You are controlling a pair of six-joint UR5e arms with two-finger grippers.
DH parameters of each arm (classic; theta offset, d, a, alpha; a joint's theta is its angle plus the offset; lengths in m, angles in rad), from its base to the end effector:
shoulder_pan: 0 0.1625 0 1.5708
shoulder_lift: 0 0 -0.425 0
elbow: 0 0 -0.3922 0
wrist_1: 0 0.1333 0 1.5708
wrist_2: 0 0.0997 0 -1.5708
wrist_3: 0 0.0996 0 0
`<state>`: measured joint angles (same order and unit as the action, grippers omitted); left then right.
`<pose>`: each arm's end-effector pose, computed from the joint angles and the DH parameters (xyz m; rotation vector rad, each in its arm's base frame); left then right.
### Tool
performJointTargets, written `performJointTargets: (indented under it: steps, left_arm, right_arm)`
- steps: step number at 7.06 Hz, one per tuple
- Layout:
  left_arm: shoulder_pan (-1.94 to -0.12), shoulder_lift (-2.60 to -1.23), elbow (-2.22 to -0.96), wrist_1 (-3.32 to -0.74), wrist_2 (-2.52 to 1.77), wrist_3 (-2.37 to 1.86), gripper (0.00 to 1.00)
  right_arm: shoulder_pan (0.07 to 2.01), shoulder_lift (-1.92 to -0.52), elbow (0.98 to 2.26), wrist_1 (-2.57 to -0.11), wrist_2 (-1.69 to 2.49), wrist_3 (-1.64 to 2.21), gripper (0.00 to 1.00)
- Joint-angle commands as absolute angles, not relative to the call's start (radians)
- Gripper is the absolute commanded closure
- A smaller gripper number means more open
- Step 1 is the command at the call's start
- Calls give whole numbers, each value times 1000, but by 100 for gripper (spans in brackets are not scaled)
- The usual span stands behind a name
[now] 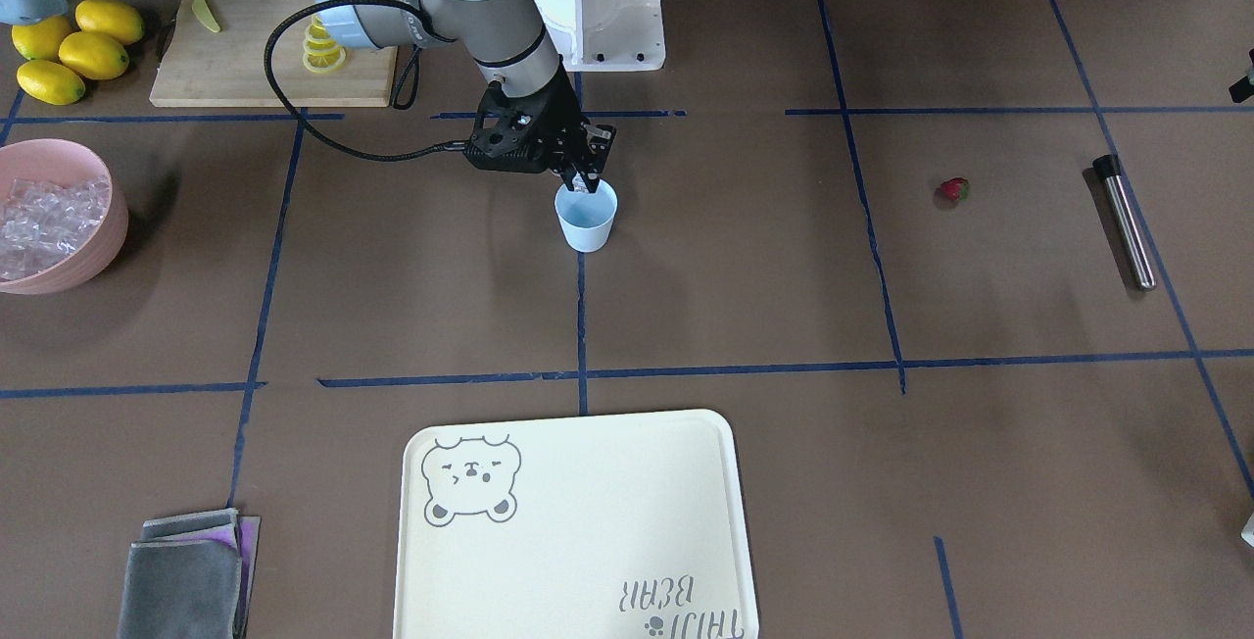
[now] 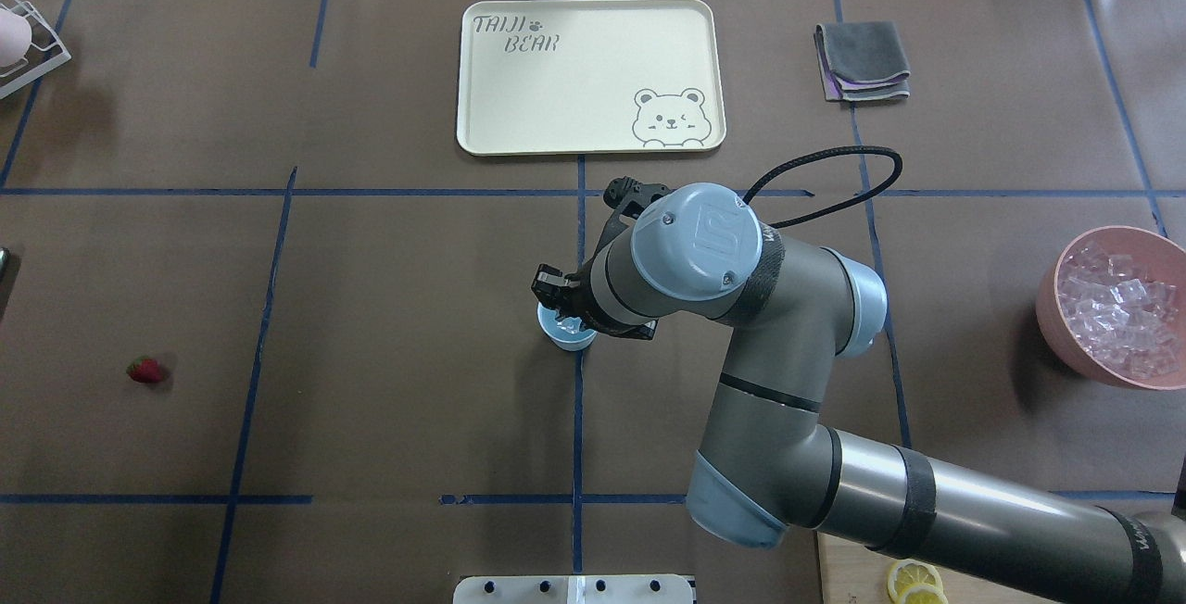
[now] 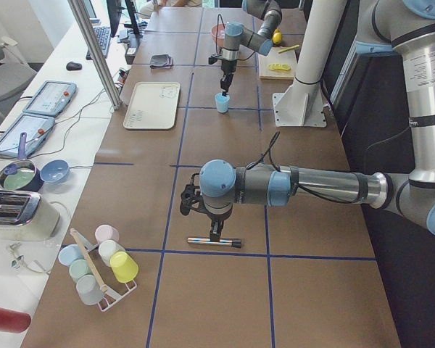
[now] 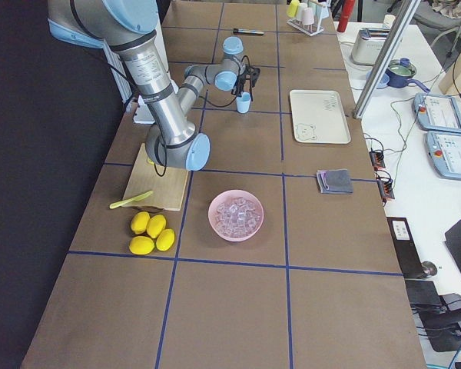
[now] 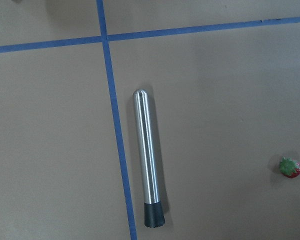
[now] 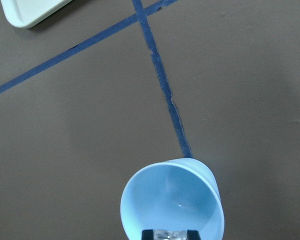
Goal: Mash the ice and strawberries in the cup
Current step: 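Open the right gripper to drop the ice cube into the cup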
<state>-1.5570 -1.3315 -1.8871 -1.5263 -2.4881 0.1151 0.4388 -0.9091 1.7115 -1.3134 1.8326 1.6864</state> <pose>-0.0488 -0.3926 0.6025 0.0767 0.9153 0.1346 -0.5576 -0.3805 0.1759 -0.0645 -1.0835 0.3607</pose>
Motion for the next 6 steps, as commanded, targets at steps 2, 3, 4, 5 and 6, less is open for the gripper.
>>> performJointTargets:
  steps: [2,3,4,5,6]
  left_arm:
    - [-1557,-1331,-1888,-1526,-2488,115,0]
    - [-1557,-1331,-1888,-1526,-2488,115,0]
    - [-1557,-1330,-1887,-1526,-2488,114,0]
    - [-1557,-1330,-1887,-1526,-2490,114,0]
    - [-1557,-1322,-1888,-1526,-2488,114,0]
  right_arm:
    - [439,-907,1709,-1315,1830,1687,18]
    - [439,-907,1713,-1315,1832,1684,18]
    - [474,-922,1759,-1322,1848,1683,16]
    - [517,-1002,1838,-1322,1892,1683,1]
    - [600,-1110,1918,-1319,1989,1654,1]
